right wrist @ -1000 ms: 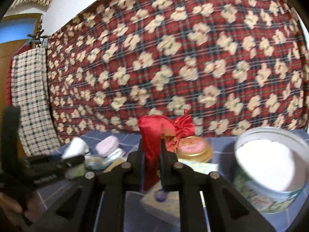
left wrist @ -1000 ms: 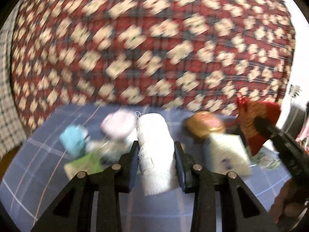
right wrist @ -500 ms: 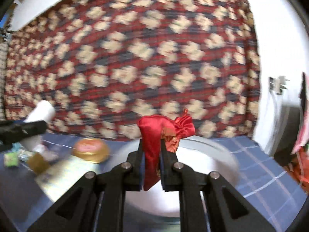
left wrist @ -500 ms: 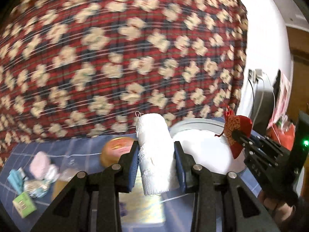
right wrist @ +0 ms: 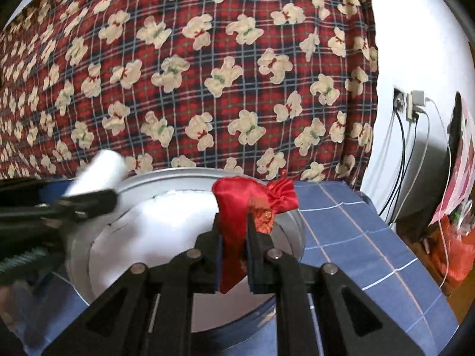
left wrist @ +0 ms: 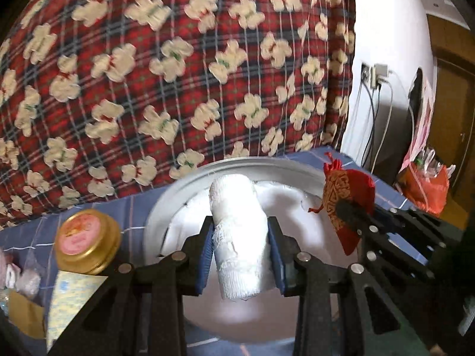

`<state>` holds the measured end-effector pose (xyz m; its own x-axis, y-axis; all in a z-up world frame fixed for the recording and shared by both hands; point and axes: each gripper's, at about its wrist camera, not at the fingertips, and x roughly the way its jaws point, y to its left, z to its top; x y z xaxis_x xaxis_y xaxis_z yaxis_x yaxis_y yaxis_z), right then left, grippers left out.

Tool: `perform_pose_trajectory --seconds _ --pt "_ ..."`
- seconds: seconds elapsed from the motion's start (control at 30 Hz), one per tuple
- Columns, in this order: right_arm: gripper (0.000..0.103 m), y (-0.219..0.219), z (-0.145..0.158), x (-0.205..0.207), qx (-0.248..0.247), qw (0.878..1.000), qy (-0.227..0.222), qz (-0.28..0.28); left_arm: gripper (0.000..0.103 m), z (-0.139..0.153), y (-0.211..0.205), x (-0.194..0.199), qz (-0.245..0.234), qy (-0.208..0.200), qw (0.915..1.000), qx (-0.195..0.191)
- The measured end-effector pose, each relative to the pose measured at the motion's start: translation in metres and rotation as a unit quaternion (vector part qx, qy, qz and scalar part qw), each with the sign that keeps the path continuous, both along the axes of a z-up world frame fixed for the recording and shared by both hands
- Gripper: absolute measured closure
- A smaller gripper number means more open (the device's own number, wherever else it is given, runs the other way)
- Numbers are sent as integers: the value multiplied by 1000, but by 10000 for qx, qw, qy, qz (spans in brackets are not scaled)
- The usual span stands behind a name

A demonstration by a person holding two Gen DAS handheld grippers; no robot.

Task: Organize soft objects
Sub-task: 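Carry the pouch and the white roll over the round metal tin with both grippers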

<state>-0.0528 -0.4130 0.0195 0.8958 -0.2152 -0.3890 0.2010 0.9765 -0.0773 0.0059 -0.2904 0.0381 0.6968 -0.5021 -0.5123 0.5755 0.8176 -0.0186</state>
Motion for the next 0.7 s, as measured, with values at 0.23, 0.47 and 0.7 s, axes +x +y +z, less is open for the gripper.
perform_pose_trajectory --seconds 0.23,0.47,0.7 --pt "91 0 -6 5 86 9998 187 76 66 -29 -13 18 232 377 9987 269" --pt "90 0 -7 7 163 9993 277 193 66 -41 -15 21 312 397 9977 451" --pt "86 2 -8 7 198 9990 313 237 66 -45 -16 22 363 388 9970 565"
